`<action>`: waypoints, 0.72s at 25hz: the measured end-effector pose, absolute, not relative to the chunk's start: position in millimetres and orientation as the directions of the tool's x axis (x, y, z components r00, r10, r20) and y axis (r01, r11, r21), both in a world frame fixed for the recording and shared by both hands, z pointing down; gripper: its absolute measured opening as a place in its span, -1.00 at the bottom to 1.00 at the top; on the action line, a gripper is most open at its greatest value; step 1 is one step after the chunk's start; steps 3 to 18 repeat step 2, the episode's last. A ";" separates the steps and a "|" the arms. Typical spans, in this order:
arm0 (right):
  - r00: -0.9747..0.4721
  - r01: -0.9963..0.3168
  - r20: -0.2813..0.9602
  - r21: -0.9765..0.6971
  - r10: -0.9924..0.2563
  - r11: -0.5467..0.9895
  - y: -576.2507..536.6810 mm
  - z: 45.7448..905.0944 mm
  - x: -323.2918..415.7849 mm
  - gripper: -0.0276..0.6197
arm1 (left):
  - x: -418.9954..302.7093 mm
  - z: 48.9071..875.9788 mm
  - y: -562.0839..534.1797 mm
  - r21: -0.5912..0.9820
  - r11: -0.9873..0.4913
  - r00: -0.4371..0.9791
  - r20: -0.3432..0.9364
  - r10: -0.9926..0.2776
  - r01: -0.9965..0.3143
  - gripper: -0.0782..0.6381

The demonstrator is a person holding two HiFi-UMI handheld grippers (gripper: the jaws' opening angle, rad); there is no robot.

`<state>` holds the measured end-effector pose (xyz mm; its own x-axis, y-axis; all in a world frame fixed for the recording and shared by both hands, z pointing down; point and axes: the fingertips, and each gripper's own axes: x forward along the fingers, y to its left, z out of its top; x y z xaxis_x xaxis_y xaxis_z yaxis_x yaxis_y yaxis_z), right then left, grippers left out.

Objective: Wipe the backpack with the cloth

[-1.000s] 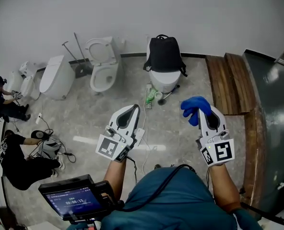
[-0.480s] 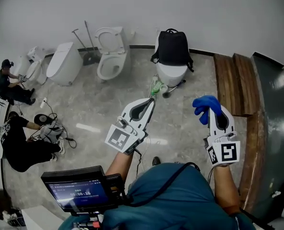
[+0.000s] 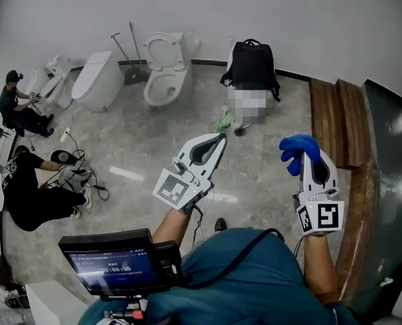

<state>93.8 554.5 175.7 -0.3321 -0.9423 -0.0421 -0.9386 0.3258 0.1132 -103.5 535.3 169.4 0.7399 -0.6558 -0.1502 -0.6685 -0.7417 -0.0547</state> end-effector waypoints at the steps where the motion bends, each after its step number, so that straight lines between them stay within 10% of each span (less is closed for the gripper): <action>1: -0.332 -0.939 -0.043 0.114 -0.942 0.325 554.3 175.7 94.0 -0.84 | -103.2 169.3 535.7 -0.056 -0.742 0.740 -0.151 -0.655 -0.668 -0.77; 18: -0.332 -0.939 -0.044 0.114 -0.942 0.325 554.2 175.6 94.3 -0.84 | -102.9 169.3 536.1 -0.057 -0.743 0.741 -0.151 -0.654 -0.667 -0.77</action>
